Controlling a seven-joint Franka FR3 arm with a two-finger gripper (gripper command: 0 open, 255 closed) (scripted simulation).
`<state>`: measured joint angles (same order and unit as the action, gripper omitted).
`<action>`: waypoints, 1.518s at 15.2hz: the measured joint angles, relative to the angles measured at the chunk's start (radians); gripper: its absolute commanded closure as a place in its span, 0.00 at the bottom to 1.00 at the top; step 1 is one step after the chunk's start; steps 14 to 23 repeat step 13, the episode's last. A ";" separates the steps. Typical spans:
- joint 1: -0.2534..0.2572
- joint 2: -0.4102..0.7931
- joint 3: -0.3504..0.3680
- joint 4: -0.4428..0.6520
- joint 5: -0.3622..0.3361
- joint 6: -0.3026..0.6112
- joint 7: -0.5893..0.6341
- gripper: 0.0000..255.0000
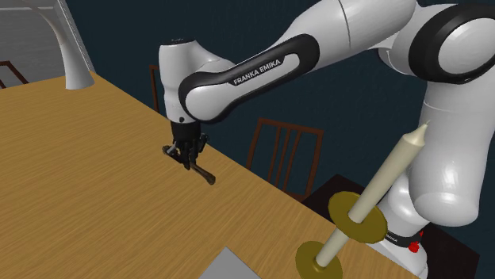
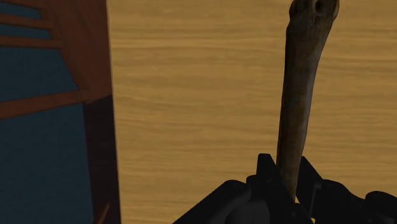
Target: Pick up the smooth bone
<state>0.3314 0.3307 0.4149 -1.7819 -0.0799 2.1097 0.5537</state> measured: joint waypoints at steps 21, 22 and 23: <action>-0.004 -0.048 0.010 0.105 0.023 -0.150 -0.009 1.00; -0.004 -0.048 0.010 0.105 0.023 -0.150 -0.009 1.00; -0.004 -0.048 0.010 0.105 0.023 -0.150 -0.009 1.00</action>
